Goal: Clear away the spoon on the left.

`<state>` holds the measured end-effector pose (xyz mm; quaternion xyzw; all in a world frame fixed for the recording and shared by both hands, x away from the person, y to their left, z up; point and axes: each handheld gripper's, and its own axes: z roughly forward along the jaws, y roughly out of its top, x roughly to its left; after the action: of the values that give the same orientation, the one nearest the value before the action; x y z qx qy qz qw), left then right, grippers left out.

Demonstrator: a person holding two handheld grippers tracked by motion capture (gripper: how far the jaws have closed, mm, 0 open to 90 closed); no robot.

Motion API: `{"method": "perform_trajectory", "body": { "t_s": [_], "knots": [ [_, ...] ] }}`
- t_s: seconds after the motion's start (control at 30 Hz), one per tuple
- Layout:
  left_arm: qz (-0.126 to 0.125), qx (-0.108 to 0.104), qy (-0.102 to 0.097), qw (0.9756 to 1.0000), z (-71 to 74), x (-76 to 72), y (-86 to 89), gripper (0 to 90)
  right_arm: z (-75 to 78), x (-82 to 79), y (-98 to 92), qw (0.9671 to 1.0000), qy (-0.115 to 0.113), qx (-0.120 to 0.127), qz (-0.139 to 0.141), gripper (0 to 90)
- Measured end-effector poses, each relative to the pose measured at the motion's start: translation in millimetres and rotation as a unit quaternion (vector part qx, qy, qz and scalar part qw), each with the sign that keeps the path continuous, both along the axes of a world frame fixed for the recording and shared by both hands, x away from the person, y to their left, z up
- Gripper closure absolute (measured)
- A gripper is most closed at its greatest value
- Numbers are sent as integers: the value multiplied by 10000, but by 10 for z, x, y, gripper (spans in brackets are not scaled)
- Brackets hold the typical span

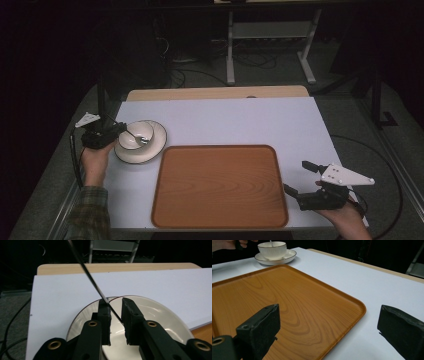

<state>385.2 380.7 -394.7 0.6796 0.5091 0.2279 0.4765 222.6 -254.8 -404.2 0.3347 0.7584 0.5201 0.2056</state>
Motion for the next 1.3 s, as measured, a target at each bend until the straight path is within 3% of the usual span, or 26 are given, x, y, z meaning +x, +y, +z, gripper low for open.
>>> {"method": "perform_trajectory", "body": {
  "t_s": [0.53,0.87,1.3],
  "knots": [
    [-533,-187,-143,9983,138,-17,-139,888,-1,-2,8,10000,17,5,13,39],
    [-546,-121,-166,9983,172,-21,-139,890,-3,1,8,10000,17,2,14,39],
    [-546,-140,-330,9979,349,-106,-23,889,2,-3,2,10000,2,4,9,39]
  ]
}}
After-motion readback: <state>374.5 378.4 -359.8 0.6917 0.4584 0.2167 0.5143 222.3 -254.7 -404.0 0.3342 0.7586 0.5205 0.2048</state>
